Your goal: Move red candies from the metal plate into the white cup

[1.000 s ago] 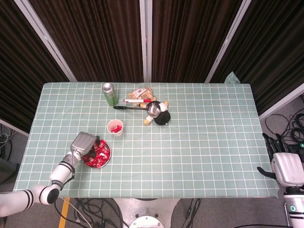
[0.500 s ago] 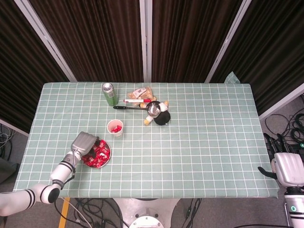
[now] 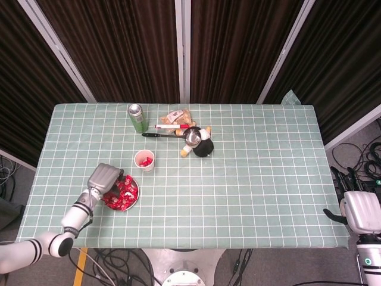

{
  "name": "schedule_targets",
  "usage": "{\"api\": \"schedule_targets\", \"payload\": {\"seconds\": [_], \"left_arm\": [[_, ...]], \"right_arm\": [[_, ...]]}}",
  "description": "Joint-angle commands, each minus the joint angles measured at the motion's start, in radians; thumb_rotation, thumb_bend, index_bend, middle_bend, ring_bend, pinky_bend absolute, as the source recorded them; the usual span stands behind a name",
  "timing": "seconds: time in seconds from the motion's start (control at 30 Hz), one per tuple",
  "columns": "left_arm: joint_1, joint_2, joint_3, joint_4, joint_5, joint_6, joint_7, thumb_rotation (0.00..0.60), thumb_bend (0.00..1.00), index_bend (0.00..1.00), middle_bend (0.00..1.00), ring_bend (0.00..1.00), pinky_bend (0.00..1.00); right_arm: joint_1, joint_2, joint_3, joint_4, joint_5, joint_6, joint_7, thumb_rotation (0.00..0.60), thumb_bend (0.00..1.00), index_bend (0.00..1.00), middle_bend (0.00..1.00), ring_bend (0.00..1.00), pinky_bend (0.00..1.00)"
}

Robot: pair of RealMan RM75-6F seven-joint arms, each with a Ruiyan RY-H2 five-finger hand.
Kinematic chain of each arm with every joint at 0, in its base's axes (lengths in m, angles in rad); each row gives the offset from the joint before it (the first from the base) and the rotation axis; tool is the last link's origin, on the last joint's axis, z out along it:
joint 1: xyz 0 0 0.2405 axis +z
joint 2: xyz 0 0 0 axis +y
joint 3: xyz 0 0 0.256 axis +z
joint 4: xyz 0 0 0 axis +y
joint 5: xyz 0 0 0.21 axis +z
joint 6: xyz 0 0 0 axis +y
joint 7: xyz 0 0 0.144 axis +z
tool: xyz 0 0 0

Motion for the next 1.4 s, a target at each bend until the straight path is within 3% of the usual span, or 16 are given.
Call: {"api": "schedule_targets", "payload": {"seconds": [0.03,0.3,0.6,0.87,1.07,1.23,1.4], "left_arm": [[0.011,0.047,-0.026,-0.066,0.023,0.043,-0.03,0.6,0.37,0.63,0.99,0.95,1.0],[-0.032,0.13,-0.119,-0.185,0.048,0.072,-0.071,0.6,0.37,0.63,0.99,0.95,1.0],[-0.155,0.071,-0.188,-0.108,-0.05,-0.056,-0.038,0.6,0.37,0.62,0.99,0.95,1.0],[-0.223,0.009,-0.177,-0.02,-0.149,-0.133,0.031,0.6,0.37,0.61,0.99,0.95,1.0],[-0.226,0.013,-0.169,-0.047,-0.175,-0.129,0.028,0.6,0.36,0.5,0.98,0.95,1.0],[-0.206,0.047,-0.163,-0.108,-0.146,-0.085,0.005,0.6,0.35,0.38,0.97,0.94,1.0],[-0.136,0.115,-0.15,-0.205,-0.068,0.03,-0.052,0.6,0.33,0.36,0.96,0.94,1.0]], "right_arm": [[0.0,0.0,-0.001,0.001,-0.002,0.0,0.002,0.6,0.02,0.02,0.18,0.0,0.23],[0.0,-0.003,-0.002,0.007,-0.006,0.0,0.01,0.6,0.02,0.03,0.18,0.0,0.23],[-0.004,-0.004,-0.003,0.016,0.0,0.001,0.019,0.6,0.02,0.03,0.18,0.0,0.23],[-0.007,-0.004,-0.001,0.023,0.007,0.002,0.027,0.6,0.02,0.03,0.18,0.0,0.24],[-0.007,-0.006,0.0,0.03,0.011,-0.002,0.035,0.6,0.02,0.03,0.18,0.0,0.24],[-0.005,-0.009,0.001,0.033,0.008,-0.002,0.04,0.6,0.02,0.02,0.18,0.0,0.24],[-0.001,-0.008,0.002,0.031,0.0,-0.003,0.04,0.6,0.02,0.03,0.18,0.0,0.24]]}}
